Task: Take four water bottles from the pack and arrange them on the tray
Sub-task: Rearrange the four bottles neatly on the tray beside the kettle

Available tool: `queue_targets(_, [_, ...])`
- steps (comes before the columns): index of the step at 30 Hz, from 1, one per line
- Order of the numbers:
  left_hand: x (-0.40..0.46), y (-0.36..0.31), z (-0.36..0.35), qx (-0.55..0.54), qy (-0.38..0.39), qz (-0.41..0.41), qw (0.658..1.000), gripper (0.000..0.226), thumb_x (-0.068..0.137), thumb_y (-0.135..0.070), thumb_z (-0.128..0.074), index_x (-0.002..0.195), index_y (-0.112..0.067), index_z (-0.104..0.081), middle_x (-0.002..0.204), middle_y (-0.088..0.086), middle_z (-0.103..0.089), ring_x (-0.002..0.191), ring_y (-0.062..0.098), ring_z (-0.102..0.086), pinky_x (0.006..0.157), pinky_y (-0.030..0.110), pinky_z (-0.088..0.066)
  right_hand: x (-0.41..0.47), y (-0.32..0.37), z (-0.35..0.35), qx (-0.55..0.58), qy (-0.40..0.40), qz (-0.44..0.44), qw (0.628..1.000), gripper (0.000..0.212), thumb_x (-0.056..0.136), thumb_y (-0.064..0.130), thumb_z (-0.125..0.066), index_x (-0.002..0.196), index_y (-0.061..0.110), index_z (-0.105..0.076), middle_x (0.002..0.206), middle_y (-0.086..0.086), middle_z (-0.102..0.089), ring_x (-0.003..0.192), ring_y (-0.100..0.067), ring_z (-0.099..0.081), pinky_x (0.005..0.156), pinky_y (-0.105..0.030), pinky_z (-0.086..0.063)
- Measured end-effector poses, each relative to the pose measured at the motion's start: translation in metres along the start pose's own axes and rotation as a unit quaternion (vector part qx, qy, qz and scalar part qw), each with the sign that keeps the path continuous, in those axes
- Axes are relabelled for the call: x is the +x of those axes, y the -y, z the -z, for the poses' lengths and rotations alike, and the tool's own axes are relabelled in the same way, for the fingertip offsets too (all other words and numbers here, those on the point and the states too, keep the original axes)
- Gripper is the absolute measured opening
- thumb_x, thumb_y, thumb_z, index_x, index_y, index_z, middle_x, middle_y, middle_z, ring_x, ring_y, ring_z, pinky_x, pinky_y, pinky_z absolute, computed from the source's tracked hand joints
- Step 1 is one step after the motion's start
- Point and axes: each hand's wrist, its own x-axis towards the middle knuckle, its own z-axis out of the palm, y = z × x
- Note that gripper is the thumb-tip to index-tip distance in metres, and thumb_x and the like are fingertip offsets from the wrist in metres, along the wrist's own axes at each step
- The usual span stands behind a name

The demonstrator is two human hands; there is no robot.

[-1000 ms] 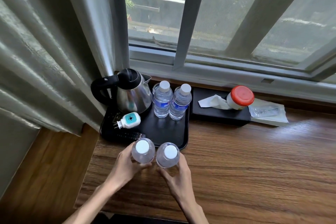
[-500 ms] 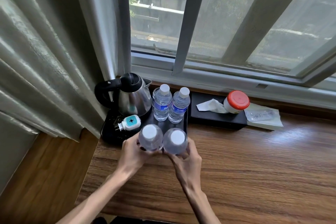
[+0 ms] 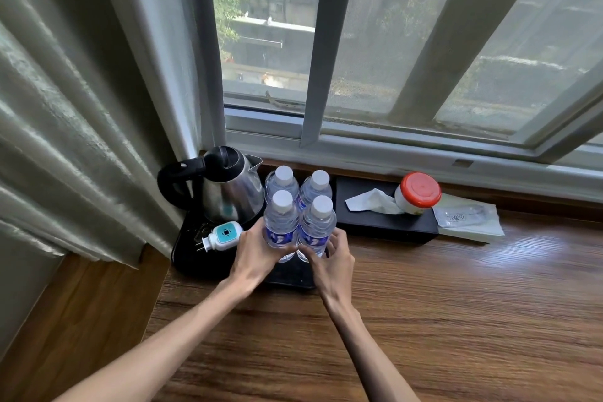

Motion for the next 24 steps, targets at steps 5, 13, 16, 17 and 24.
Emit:
queue_targets(5, [0.000,0.008,-0.004,0.014,0.001,-0.011,1.000,0.079,0.059,-0.066,-0.082,0.121,-0.026,-0.056,0.115,-0.009,-0.071,0.105,0.008,-0.066,0.079,0.029,-0.055,-0.002,-0.014,-0.010,-0.013,-0.007,-0.003,1.000,0.053,0.073,0.024,-0.092,0.114,0.017,-0.059,0.112,0.006,-0.073,0.099,0.010,-0.068,0.087,-0.028,-0.060])
queue_targets(13, [0.006,0.018,-0.007,0.018,0.005,-0.008,1.000,0.087,0.060,-0.067,-0.078,0.128,-0.022,-0.049,0.119,-0.004,-0.056,0.107,0.007,-0.055,0.090,0.033,-0.051,0.002,-0.021,-0.017,-0.021,-0.027,0.011,0.999,0.057,0.074,0.027,-0.091,0.121,0.016,-0.061,0.119,0.004,-0.058,0.108,-0.006,-0.064,0.090,-0.046,-0.060])
queue_targets(16, [0.008,0.019,-0.007,0.019,0.010,-0.010,1.000,0.088,0.062,-0.058,-0.080,0.135,-0.021,-0.048,0.120,-0.003,-0.053,0.107,0.004,-0.051,0.091,0.026,-0.046,0.000,-0.021,-0.019,-0.015,-0.026,0.011,0.999,0.057,0.075,0.027,-0.091,0.121,0.015,-0.060,0.119,0.004,-0.057,0.108,-0.006,-0.064,0.091,-0.045,-0.060])
queue_targets(17, [0.008,0.020,-0.007,0.020,0.011,-0.013,1.000,0.088,0.062,-0.060,-0.079,0.135,-0.022,-0.048,0.120,-0.004,-0.054,0.109,0.005,-0.052,0.091,0.026,-0.046,0.000,-0.021,-0.019,-0.018,-0.025,0.013,0.999,0.057,0.075,0.027,-0.091,0.121,0.014,-0.059,0.118,0.004,-0.057,0.107,-0.006,-0.063,0.092,-0.043,-0.060])
queue_targets(24, [0.008,0.022,-0.013,0.033,-0.011,-0.002,0.999,0.082,0.063,-0.050,-0.086,0.128,-0.017,-0.049,0.121,0.000,-0.057,0.112,0.016,-0.059,0.089,0.035,-0.052,-0.002,-0.018,-0.020,-0.049,-0.029,0.033,0.998,0.057,0.077,0.035,-0.087,0.117,0.009,-0.056,0.114,0.002,-0.055,0.104,-0.015,-0.063,0.090,-0.045,-0.059])
